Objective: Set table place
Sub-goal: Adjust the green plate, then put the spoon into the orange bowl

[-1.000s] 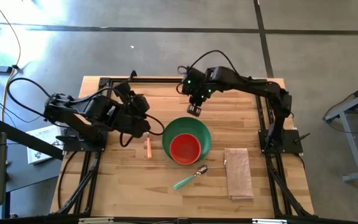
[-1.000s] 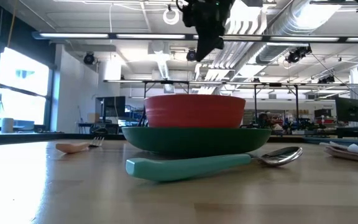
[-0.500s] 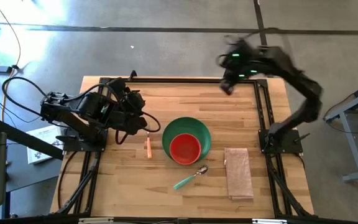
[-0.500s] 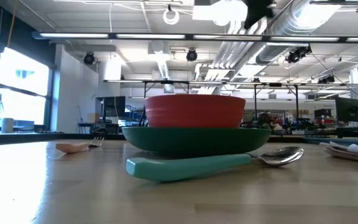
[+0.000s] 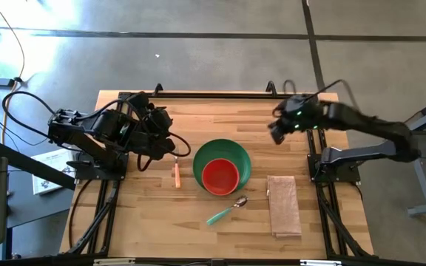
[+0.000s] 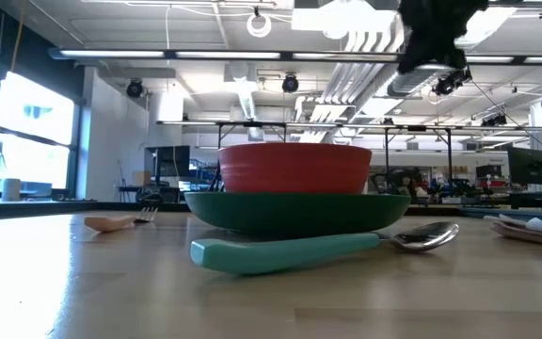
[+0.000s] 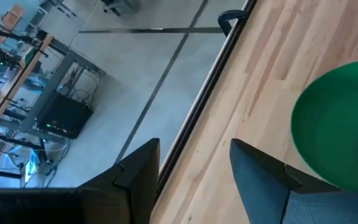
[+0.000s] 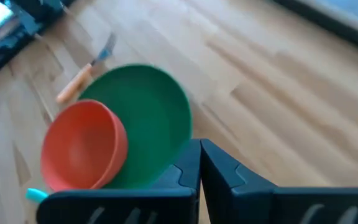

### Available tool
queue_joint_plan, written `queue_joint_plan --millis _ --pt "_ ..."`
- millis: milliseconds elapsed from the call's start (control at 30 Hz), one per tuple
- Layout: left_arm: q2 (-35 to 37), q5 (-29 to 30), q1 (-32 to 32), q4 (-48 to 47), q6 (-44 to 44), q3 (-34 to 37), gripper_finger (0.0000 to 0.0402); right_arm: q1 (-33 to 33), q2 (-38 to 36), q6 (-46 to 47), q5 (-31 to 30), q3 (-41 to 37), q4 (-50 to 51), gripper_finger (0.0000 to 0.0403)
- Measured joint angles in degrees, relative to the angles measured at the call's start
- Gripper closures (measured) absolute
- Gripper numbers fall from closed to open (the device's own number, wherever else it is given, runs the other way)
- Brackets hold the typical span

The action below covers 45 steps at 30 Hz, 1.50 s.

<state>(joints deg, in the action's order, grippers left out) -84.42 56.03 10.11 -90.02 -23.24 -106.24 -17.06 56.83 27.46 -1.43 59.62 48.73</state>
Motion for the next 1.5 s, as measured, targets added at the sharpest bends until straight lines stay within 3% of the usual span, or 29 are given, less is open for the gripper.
queue_joint_plan --millis 200,500,833,1500 --pt "0.0 -0.02 0.0 0.02 -1.64 0.0 0.0218 -1.34 6.64 0.86 6.0 -11.95 -11.82 0.0403" --pt "0.0 -0.02 0.02 0.07 -2.82 0.0 0.0218 0.07 20.6 3.19 6.0 -18.85 -17.28 0.0403" --pt "0.0 0.07 0.02 0.13 -4.2 0.0 0.0218 2.99 29.1 3.64 7.95 -17.16 -28.26 0.0403" --pt "-0.02 -0.15 0.02 0.05 -4.16 0.0 0.0218 7.85 30.65 6.17 8.02 -13.05 -28.05 0.0403"
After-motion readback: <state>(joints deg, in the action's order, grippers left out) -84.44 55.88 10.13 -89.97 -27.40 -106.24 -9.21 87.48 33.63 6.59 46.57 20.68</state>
